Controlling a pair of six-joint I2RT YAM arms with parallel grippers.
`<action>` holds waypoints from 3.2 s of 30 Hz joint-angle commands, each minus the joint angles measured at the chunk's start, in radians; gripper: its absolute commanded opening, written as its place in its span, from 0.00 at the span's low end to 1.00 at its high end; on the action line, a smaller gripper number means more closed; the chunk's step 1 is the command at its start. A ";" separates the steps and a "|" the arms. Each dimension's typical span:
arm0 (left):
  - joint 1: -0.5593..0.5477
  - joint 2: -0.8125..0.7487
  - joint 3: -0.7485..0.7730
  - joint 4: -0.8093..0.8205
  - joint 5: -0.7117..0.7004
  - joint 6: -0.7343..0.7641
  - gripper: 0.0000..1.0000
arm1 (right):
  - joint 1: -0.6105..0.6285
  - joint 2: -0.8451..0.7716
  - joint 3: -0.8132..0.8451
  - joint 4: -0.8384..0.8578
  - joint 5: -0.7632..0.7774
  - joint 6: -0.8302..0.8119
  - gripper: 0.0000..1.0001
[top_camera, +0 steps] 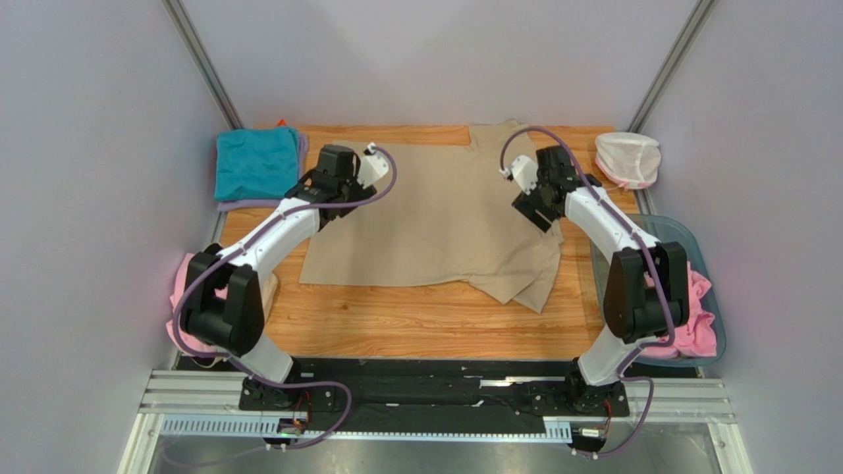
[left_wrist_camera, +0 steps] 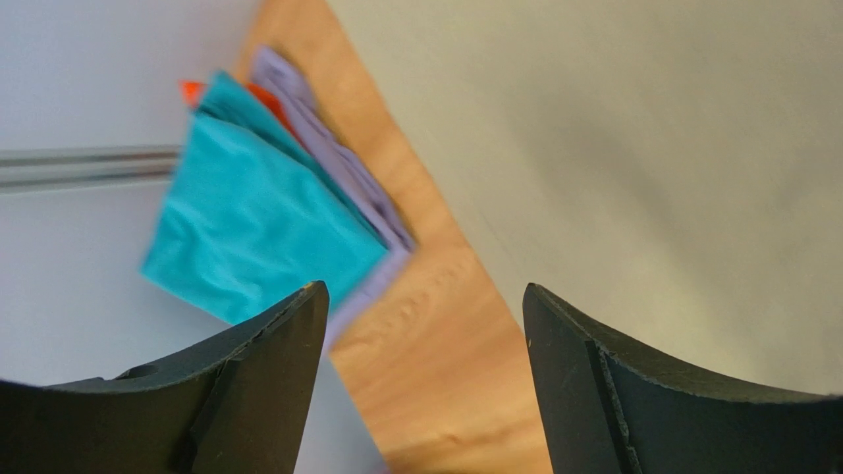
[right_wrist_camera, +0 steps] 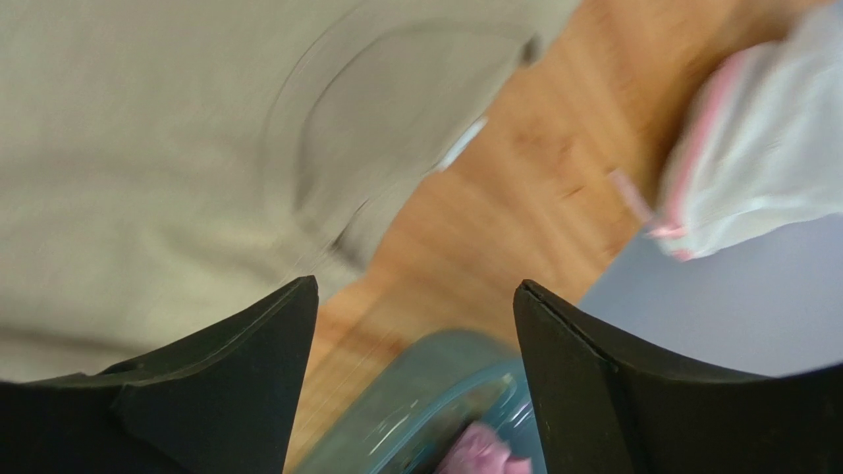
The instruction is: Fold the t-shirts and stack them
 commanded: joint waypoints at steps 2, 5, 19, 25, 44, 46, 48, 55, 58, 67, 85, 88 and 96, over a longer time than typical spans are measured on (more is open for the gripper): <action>0.007 -0.181 -0.159 -0.147 0.173 -0.083 0.82 | -0.006 -0.178 -0.151 -0.231 -0.146 0.018 0.77; 0.002 -0.249 -0.224 -0.170 0.213 -0.096 0.89 | -0.005 -0.232 -0.212 -0.292 -0.218 0.010 0.77; -0.010 -0.277 -0.259 -0.215 0.231 -0.106 0.91 | -0.010 -0.218 -0.314 -0.311 -0.327 -0.061 0.65; -0.010 -0.272 -0.279 -0.212 0.210 -0.091 0.91 | -0.016 -0.157 -0.288 -0.276 -0.336 -0.074 0.63; -0.010 -0.220 -0.284 -0.192 0.184 -0.080 0.91 | -0.066 -0.051 -0.217 -0.265 -0.349 -0.125 0.59; -0.010 -0.217 -0.284 -0.189 0.180 -0.080 0.91 | -0.068 -0.038 -0.222 -0.263 -0.353 -0.125 0.59; -0.010 -0.212 -0.284 -0.189 0.179 -0.079 0.91 | -0.069 -0.032 -0.233 -0.257 -0.353 -0.125 0.57; -0.010 -0.205 -0.293 -0.175 0.159 -0.066 0.91 | -0.071 -0.017 -0.249 -0.233 -0.356 -0.108 0.52; -0.012 -0.202 -0.302 -0.169 0.156 -0.065 0.91 | -0.069 -0.015 -0.249 -0.231 -0.359 -0.105 0.44; -0.012 -0.192 -0.318 -0.152 0.142 -0.059 0.91 | -0.071 -0.023 -0.260 -0.233 -0.362 -0.081 0.03; -0.010 -0.165 -0.341 -0.114 0.134 -0.036 0.90 | 0.018 -0.437 -0.232 -0.477 -0.389 -0.016 0.00; -0.010 -0.189 -0.379 -0.108 0.139 0.003 0.89 | 0.043 -0.489 -0.251 -0.486 -0.382 -0.001 0.00; 0.004 -0.326 -0.542 -0.037 0.168 0.199 0.88 | 0.056 -0.532 -0.297 -0.483 -0.373 0.016 0.00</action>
